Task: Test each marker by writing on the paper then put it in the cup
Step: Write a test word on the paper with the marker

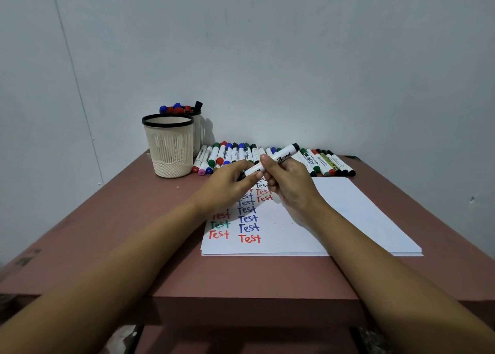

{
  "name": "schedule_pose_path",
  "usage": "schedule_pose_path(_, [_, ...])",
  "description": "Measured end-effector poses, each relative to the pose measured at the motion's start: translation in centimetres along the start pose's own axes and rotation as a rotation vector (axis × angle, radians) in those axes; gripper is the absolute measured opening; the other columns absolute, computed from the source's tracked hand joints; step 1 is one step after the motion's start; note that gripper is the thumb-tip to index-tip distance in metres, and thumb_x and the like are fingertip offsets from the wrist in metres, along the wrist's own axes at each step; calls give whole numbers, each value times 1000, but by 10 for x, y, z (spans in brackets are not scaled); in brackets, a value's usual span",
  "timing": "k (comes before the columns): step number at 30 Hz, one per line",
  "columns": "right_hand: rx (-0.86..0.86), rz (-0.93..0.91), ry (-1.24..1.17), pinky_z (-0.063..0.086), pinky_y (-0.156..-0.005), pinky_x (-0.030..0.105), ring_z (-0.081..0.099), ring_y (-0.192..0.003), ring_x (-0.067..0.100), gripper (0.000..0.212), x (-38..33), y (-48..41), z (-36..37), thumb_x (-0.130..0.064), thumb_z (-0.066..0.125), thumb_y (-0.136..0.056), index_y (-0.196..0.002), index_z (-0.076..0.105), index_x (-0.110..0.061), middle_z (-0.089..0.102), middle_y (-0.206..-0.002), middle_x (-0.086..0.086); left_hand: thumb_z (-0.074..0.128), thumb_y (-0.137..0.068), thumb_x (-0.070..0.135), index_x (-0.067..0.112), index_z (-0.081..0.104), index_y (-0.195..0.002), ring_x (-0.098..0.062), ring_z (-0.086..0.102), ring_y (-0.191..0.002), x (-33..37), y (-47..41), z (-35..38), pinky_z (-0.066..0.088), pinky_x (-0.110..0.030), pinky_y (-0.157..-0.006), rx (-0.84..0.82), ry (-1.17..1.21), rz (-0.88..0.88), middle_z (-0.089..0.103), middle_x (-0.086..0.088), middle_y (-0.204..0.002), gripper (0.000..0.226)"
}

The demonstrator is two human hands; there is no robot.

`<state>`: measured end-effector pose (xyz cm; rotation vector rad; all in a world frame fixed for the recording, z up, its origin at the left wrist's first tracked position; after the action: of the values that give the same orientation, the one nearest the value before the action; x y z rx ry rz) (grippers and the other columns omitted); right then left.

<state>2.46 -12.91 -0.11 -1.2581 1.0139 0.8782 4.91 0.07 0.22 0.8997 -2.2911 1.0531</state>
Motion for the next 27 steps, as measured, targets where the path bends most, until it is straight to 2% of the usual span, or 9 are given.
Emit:
schedule_pose_path(3, [-5,-15,25,38,-55,22,45,-53,4,21,-2,0,-1,-25,61,-92,-74,64,-15,53,-54,-9,48,-93,38,-5,56,-90,-13,35,-58,-3,0,-1,29,-28,-55,-11,-89,-52,40,-3,-65,44])
schedule_pose_path(7, [-25,-25,27,37,-56,22,44,-54,5,31,-2,0,0,-26,59,-94,-64,67,-18,52,-56,-6,47,-93,39,-10,53,-85,-17,35,-61,1,2,-1,29,-31,-58,-43,-24,-47,39,-10,-68,49])
schedule_pose_path(10, [-49,-34,4,37,-58,22,44,-55,5,35,-2,-2,-1,-25,58,-94,-61,67,-19,52,-57,-6,50,-93,35,-3,52,-76,-13,35,-57,5,4,-2,29,-27,-56,-26,68,-56,37,-5,-62,42])
schedule_pose_path(15, [-56,-35,-43,38,-59,22,44,-55,5,27,-3,-2,-2,-24,58,-94,-70,62,-15,52,-56,-7,55,-91,33,-4,61,-81,-3,29,-43,3,5,-5,24,-16,-45,23,150,-101,35,3,-53,39])
schedule_pose_path(18, [-33,-3,-30,38,-59,24,43,-54,6,27,-3,0,-2,-27,59,-93,-71,61,-12,51,-56,-6,56,-90,37,0,64,-88,-4,33,-48,0,5,-5,27,-15,-48,12,124,-104,43,-1,-60,38])
schedule_pose_path(21, [45,35,-62,36,-55,23,42,-54,7,26,-4,0,-5,-29,59,-93,-73,60,-13,50,-58,-5,53,-90,43,19,61,-100,-3,46,-57,-5,4,-9,35,-17,-56,67,93,-173,53,8,-68,27])
schedule_pose_path(23, [148,74,-164,39,-51,22,47,-54,9,21,-5,-1,-9,-29,56,-95,-79,58,-15,51,-62,-2,46,-92,47,24,55,-104,-5,48,-66,-12,3,-13,38,-24,-63,112,103,-242,52,10,-74,28])
schedule_pose_path(25, [231,138,-305,50,-52,26,58,-57,15,15,-3,-3,-14,-26,52,-97,-87,54,-16,56,-67,1,36,-98,38,19,54,-104,-7,43,-65,-22,0,-17,35,-28,-62,145,167,-300,47,8,-74,27])
schedule_pose_path(27, [231,201,-356,58,-67,34,66,-66,23,10,1,-3,-14,-23,49,-99,-92,49,-16,62,-67,3,28,-99,19,16,55,-96,-12,38,-61,-31,-2,-21,31,-27,-55,190,273,-354,44,1,-69,28])
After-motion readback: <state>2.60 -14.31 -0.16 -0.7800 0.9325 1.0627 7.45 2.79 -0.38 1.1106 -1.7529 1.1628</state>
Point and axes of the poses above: each hand's wrist, its own y-axis away from the middle knuckle, its own z-axis out of the palm, x = y × z, the point moved 4 cm from there along -y, towards the middle knuckle
